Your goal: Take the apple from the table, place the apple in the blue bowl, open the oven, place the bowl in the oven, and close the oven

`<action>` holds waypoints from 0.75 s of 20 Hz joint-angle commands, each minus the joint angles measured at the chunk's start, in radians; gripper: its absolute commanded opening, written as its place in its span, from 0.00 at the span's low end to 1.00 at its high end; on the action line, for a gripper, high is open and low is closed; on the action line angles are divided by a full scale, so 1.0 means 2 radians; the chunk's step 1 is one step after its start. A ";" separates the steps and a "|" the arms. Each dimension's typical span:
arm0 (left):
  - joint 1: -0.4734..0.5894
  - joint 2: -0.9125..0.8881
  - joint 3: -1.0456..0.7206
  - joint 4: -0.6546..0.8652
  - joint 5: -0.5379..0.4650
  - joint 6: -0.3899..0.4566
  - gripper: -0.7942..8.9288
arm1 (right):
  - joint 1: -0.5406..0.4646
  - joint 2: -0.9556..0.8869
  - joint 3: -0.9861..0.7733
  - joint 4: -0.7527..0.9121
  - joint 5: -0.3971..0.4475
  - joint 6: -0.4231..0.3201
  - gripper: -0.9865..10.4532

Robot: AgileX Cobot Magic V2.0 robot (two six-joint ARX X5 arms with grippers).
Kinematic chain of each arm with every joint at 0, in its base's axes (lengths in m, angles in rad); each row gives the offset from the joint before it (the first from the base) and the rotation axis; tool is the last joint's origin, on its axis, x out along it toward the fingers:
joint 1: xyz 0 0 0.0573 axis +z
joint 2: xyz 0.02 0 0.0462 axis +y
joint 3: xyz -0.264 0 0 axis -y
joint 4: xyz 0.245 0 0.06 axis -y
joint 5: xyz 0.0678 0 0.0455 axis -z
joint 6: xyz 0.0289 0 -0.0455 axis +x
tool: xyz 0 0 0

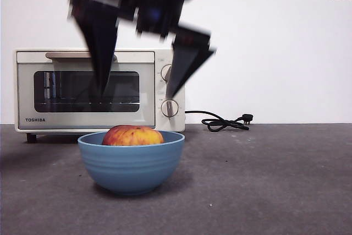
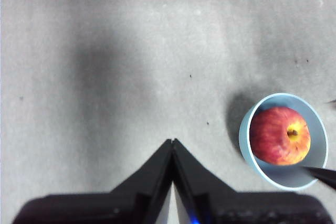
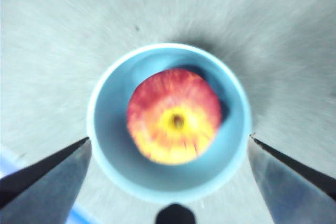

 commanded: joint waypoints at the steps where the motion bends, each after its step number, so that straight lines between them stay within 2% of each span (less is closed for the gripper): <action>1: -0.001 0.008 0.002 0.022 -0.001 0.009 0.08 | 0.001 -0.035 0.002 -0.021 0.004 -0.002 0.34; 2: -0.001 0.015 0.003 0.034 -0.001 0.009 0.08 | 0.001 -0.054 0.002 -0.031 0.014 -0.006 0.19; 3: -0.001 0.023 0.004 0.045 0.003 0.009 0.08 | 0.001 -0.071 0.002 -0.040 0.024 -0.010 0.11; 9: 0.004 0.125 0.086 0.058 0.059 0.009 0.08 | -0.026 -0.159 -0.028 -0.051 0.087 -0.023 0.09; 13: 0.006 0.193 0.176 0.061 0.060 0.008 0.08 | -0.087 -0.225 -0.130 -0.025 0.081 -0.012 0.09; 15: 0.010 0.225 0.216 0.070 0.062 -0.003 0.08 | -0.121 -0.270 -0.201 0.003 0.040 -0.003 0.09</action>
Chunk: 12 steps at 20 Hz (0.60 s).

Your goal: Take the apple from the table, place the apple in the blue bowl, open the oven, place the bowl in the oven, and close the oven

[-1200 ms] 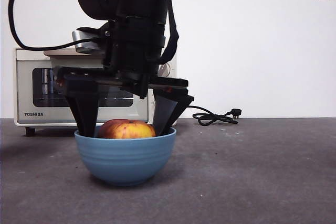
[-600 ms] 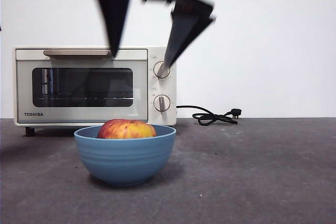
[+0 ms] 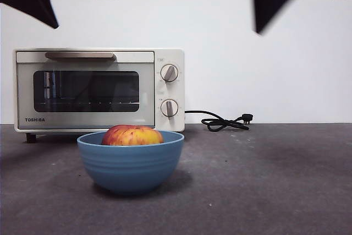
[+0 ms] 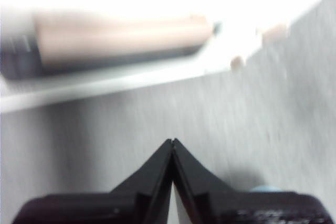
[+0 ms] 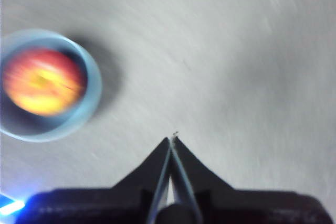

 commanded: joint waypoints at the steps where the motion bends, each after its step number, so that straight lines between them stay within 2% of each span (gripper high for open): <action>1: 0.005 0.033 0.034 0.014 0.011 -0.016 0.08 | -0.031 -0.052 -0.079 0.034 -0.052 0.014 0.09; 3: 0.006 0.066 0.064 0.019 0.027 -0.036 0.08 | -0.062 -0.095 -0.136 0.057 -0.081 0.023 0.09; 5: 0.009 0.097 0.089 0.018 0.044 -0.046 0.08 | -0.088 -0.132 -0.174 0.059 -0.085 0.035 0.09; 7: 0.009 0.119 0.098 0.025 0.046 -0.053 0.08 | -0.107 -0.167 -0.197 0.057 -0.113 0.044 0.09; 9: 0.009 0.133 0.098 0.041 0.044 -0.061 0.08 | -0.116 -0.200 -0.205 0.055 -0.141 0.051 0.09; 12: 0.009 0.147 0.098 0.062 0.045 -0.079 0.08 | -0.117 -0.242 -0.206 0.052 -0.158 0.073 0.09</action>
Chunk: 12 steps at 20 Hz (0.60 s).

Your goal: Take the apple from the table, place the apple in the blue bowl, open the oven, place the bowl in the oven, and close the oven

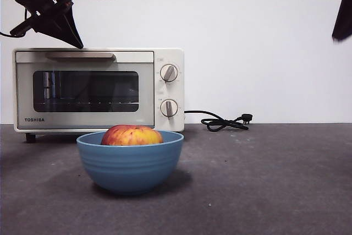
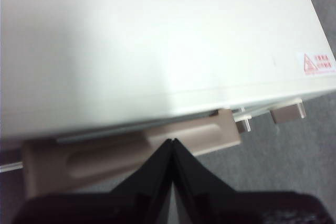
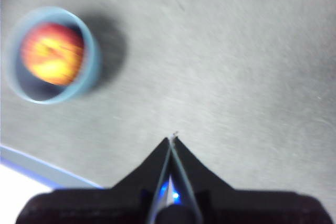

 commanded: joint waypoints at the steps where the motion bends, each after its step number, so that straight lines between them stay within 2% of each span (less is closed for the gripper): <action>1: 0.002 0.009 0.002 0.010 0.003 -0.016 0.08 | 0.000 -0.023 -0.005 -0.003 -0.011 0.022 0.09; 7: -0.002 0.027 0.002 -0.018 -0.011 -0.004 0.08 | 0.000 -0.064 -0.005 -0.032 -0.009 0.029 0.09; 12: -0.013 0.028 0.002 -0.056 -0.035 0.023 0.08 | 0.000 -0.064 -0.005 -0.032 -0.001 0.029 0.09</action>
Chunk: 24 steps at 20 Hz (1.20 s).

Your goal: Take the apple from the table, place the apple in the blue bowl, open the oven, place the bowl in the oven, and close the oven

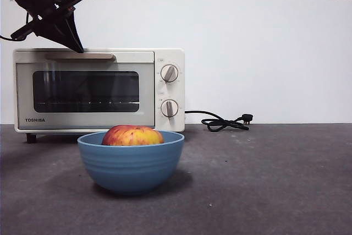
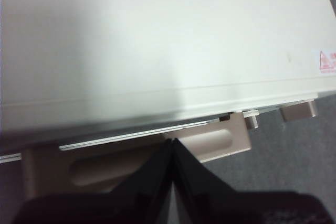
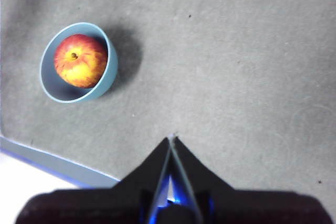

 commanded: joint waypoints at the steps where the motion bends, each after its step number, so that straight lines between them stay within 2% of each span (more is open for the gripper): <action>1: -0.009 0.015 -0.010 -0.038 -0.027 0.025 0.08 | 0.000 -0.001 -0.005 0.000 0.002 0.005 0.09; 6: -0.035 0.015 -0.010 -0.069 -0.096 0.044 0.08 | 0.000 -0.001 -0.005 -0.004 0.002 0.005 0.09; 11: -0.048 0.014 -0.012 -0.083 -0.119 0.048 0.08 | 0.000 -0.001 -0.005 -0.005 0.002 0.005 0.09; 16: -0.049 -0.009 -0.025 -0.076 -0.134 0.048 0.07 | 0.000 -0.001 -0.005 -0.008 0.002 0.004 0.09; 24: -0.050 -0.073 -0.137 0.002 -0.130 0.030 0.07 | 0.000 -0.001 -0.005 -0.004 0.002 0.004 0.09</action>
